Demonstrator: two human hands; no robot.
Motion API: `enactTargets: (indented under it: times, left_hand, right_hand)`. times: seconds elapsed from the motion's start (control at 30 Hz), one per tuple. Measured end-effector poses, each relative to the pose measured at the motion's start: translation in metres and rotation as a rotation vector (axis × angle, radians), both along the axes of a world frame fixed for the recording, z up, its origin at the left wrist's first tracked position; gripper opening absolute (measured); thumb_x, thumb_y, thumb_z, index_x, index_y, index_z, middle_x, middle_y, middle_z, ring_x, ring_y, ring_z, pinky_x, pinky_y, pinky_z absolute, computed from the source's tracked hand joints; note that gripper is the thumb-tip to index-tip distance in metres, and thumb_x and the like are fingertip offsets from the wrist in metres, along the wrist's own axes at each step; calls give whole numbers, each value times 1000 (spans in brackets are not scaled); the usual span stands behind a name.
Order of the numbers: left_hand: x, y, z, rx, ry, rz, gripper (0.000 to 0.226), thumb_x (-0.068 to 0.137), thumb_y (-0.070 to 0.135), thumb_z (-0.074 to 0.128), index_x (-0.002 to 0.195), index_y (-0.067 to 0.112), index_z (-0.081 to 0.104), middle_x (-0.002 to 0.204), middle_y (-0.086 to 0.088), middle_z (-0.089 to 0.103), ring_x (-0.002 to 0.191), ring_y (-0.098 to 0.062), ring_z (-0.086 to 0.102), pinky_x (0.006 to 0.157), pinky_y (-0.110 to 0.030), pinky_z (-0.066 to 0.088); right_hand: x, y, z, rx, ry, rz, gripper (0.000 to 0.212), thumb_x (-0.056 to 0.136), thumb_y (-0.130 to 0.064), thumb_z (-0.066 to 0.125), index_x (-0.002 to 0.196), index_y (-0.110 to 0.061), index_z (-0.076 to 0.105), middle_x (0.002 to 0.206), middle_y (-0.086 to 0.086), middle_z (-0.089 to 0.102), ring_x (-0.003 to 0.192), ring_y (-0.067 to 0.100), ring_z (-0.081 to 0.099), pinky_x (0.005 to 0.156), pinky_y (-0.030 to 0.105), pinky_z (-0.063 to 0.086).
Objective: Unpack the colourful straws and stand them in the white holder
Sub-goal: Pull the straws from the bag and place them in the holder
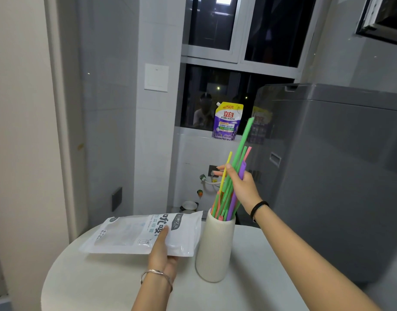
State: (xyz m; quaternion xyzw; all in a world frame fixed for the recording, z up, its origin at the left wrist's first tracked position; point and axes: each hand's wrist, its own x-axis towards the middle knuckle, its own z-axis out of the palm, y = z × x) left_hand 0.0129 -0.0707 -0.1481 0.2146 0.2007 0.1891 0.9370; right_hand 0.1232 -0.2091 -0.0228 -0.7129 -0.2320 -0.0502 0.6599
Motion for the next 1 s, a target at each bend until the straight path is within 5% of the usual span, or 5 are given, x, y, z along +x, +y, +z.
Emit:
enactTargets:
  times: [0.1,0.23,0.5,0.83,1.0]
  left_hand:
    - [1,-1,1,-13,1,14,40,92,9,57,132,10,52,116,-7,64,86,-17,62,82,-38,51]
    - [0,-1,0,-22,7,18,42,91,9,57,133,10,50,120,-9,61,85,-17,62,72,-35,53]
    - [0,-2,1,-14,5,22,44,92,9,56,135,9,49,125,-10,60,85,-16,61,77,-37,50]
    - [0,-4,2,-31,11,12,41,91,9,57,132,9,52,103,-3,65,83,-14,62,65,-33,55]
    - [0,-2,1,-23,13,11,40,92,9,57,132,9,52,105,-4,64,84,-15,62,64,-33,58]
  right_hand:
    - [-4,5,-2,-45,-32,7,18,95,-34,47,99,-27,63,107,2,69,98,19,65,58,22,57]
    - [-7,5,3,41,-31,-18,22,95,-35,47,106,-26,64,100,-3,68,78,3,64,50,12,50]
    - [-9,1,2,56,14,-5,19,95,-26,49,93,-26,67,102,3,69,95,21,67,59,17,55]
    - [-6,-10,1,124,109,94,30,96,-30,46,110,-15,68,106,7,68,75,2,69,54,13,52]
    - [-7,-15,-9,-8,69,139,20,95,-23,49,107,-29,64,107,-5,64,75,-7,68,57,8,50]
